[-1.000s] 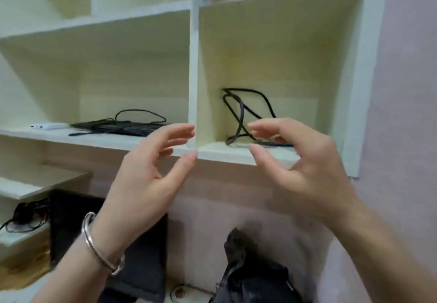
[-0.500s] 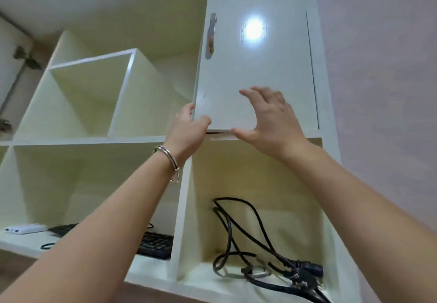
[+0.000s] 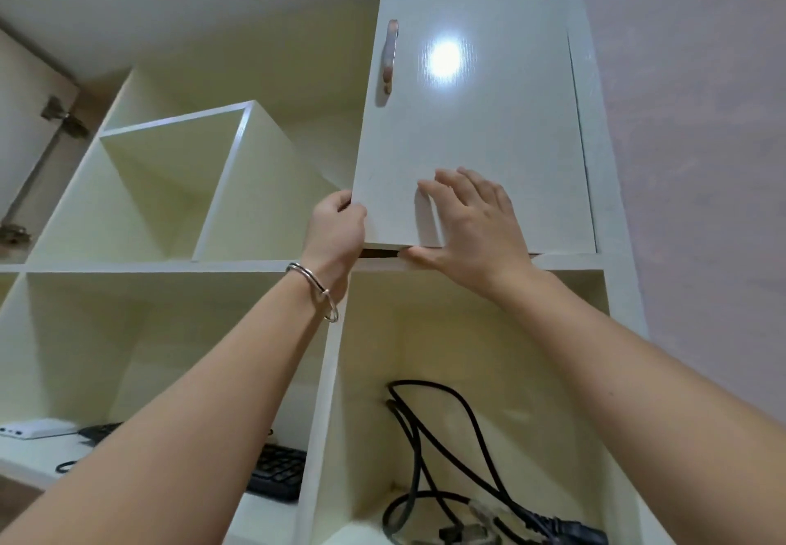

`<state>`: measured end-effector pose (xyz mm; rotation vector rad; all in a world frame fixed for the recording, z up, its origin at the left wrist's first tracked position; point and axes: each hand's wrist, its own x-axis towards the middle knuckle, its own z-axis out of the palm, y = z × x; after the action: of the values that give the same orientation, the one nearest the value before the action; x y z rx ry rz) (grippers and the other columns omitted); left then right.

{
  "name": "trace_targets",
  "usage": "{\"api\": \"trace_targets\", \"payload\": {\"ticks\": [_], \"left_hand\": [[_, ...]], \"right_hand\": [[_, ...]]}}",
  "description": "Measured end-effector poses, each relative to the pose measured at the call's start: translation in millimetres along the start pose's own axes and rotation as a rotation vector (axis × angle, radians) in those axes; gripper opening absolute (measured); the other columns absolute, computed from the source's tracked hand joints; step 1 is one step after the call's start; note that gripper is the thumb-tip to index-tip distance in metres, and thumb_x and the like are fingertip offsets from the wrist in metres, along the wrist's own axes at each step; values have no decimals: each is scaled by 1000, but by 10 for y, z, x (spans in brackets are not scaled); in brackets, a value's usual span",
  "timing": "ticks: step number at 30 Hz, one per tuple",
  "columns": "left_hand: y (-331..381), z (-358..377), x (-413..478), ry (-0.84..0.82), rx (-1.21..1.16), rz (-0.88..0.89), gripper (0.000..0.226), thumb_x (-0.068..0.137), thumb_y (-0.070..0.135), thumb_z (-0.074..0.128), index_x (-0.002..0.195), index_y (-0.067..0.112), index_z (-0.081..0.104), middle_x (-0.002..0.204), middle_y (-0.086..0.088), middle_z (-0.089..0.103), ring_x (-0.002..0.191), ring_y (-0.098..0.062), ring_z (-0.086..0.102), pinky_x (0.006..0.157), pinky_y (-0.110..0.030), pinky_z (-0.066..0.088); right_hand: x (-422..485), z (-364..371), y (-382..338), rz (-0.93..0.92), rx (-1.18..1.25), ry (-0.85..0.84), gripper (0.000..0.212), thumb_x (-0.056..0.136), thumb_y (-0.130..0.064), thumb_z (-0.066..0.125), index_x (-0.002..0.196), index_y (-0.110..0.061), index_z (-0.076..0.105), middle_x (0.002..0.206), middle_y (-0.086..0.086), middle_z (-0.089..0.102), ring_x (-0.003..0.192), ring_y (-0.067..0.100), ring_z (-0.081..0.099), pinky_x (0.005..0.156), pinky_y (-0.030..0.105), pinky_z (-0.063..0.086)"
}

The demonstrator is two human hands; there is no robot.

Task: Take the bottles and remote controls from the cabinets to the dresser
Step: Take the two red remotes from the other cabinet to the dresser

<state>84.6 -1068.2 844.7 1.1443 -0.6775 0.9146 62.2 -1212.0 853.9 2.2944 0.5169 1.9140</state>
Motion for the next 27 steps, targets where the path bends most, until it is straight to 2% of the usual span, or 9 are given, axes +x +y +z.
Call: {"api": "trace_targets", "payload": {"ticks": [5, 9, 13, 15, 17, 20, 22, 24, 27], "left_hand": [[329, -143, -123, -1, -170, -4, 15, 88, 8, 45, 85, 9, 59, 79, -5, 60, 73, -18, 53, 58, -21, 40], [729, -136, -370, -75, -348, 8, 34, 90, 7, 41, 67, 12, 65, 60, 4, 67, 59, -10, 59, 60, -22, 45], [1057, 17, -653, -216, -365, 137, 28, 92, 5, 39, 89, 13, 66, 86, -6, 68, 72, -11, 61, 60, -17, 48], [1139, 143, -755, -292, -411, 170, 25, 92, 3, 43, 91, 15, 64, 86, -4, 68, 71, -9, 64, 60, -16, 51], [1189, 319, -853, -404, -438, 209, 24, 92, 4, 46, 106, 14, 63, 104, -6, 68, 85, -10, 65, 73, -17, 53], [1230, 601, -997, -521, -433, 274, 34, 93, 8, 49, 127, 9, 54, 124, -3, 62, 90, 5, 60, 83, -5, 48], [1233, 765, -1061, -549, -423, 300, 36, 93, 9, 49, 128, 9, 53, 129, -2, 60, 98, 6, 60, 93, -7, 45], [1197, 877, -1073, -539, -408, 306, 36, 93, 5, 47, 128, 11, 54, 131, 0, 58, 113, -4, 57, 102, -15, 41], [1132, 967, -1068, -517, -419, 328, 49, 89, -10, 36, 127, 16, 54, 129, 5, 57, 115, -3, 55, 105, -14, 38]], "right_hand": [[-69, -255, -37, -32, 48, 98, 73, 76, -55, 62, 140, -27, 37, 154, -1, 30, 144, 20, 21, 115, 40, 18], [-173, -457, -129, -47, 26, 284, 71, 70, -54, 65, 129, -17, 54, 139, 9, 53, 126, 30, 50, 95, 48, 43], [-336, -714, -62, -21, 94, 509, 69, 68, -56, 61, 121, -11, 63, 122, 9, 67, 108, 30, 65, 82, 46, 56], [-440, -847, 23, -1, 160, 544, 68, 71, -54, 63, 124, -11, 61, 118, 9, 68, 104, 27, 67, 83, 42, 57], [-567, -1004, 104, 49, 260, 533, 65, 73, -49, 66, 127, -13, 58, 115, 4, 69, 99, 14, 68, 84, 31, 56], [-745, -1209, 247, 182, 432, 463, 56, 74, -35, 73, 123, -12, 59, 97, -31, 66, 85, -19, 60, 78, 3, 45], [-829, -1320, 342, 243, 487, 442, 47, 75, -26, 74, 117, -10, 60, 80, -38, 65, 79, -19, 61, 75, 3, 46], [-857, -1401, 382, 265, 498, 432, 42, 74, -21, 76, 112, -12, 60, 76, -30, 66, 77, -14, 64, 75, 7, 49], [-866, -1415, 395, 278, 543, 394, 31, 75, -15, 75, 96, -26, 55, 76, -23, 64, 75, -9, 65, 70, 7, 49]]}}
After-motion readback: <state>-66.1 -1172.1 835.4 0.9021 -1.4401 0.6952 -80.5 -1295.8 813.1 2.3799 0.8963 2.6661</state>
